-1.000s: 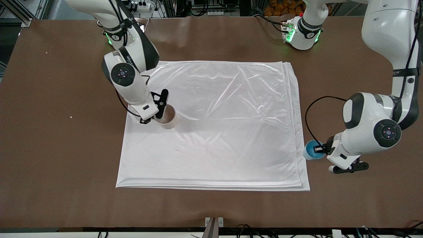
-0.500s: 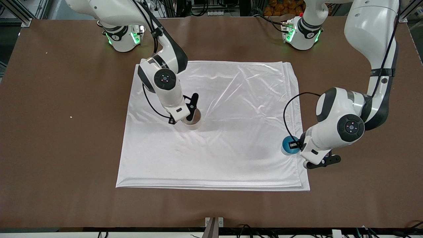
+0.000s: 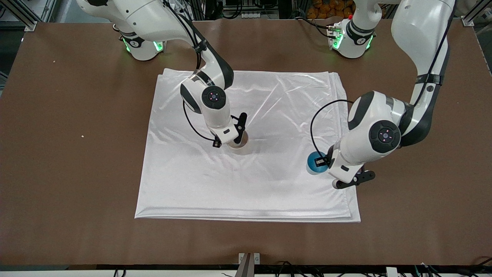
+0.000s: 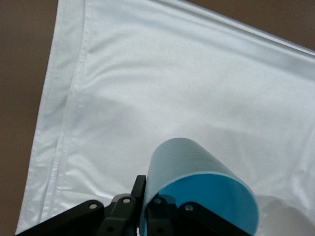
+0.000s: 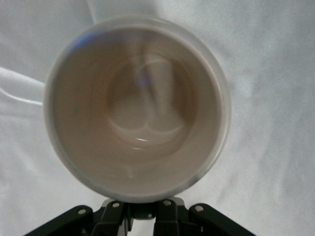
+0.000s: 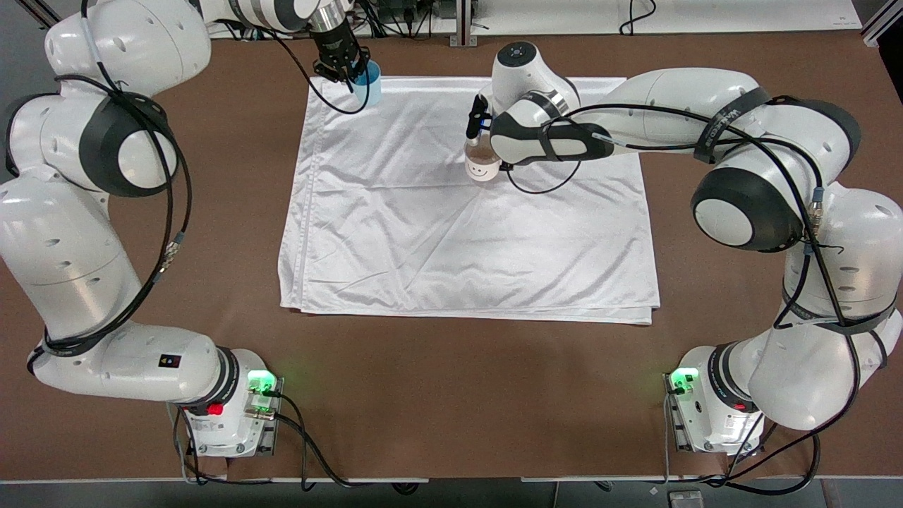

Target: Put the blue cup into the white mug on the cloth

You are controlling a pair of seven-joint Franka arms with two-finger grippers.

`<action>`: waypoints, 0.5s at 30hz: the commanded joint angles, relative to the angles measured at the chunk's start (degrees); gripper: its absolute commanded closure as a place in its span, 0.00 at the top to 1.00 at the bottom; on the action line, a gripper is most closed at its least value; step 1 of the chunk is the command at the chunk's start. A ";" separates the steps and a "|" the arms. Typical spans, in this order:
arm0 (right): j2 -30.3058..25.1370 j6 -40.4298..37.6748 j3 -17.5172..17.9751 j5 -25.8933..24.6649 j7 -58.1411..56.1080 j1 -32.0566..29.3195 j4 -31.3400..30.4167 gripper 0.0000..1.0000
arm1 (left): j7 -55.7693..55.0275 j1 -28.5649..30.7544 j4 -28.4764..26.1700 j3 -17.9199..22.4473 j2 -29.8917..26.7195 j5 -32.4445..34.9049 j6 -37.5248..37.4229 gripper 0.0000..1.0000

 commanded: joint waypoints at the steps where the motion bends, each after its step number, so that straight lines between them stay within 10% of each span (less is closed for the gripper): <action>1: 1.71 -0.13 -0.49 -1.78 2.08 1.07 1.78 0.03 | -4.11 -0.82 -0.58 -1.20 -1.23 -0.81 -0.96 0.00; 9: 2.59 0.67 -0.49 -1.87 2.17 1.42 1.78 0.15 | -6.57 -3.19 -0.50 -1.20 -1.15 -0.73 -0.87 0.00; 12: 2.24 0.49 -0.49 -1.87 2.08 1.42 1.78 0.44 | -6.84 -4.25 -0.50 -1.12 -1.06 -0.64 -0.87 0.00; 15: 1.97 0.49 -0.49 -1.87 2.25 1.42 1.61 0.48 | -8.06 -5.30 -0.41 -1.12 -0.79 -0.64 -0.87 0.00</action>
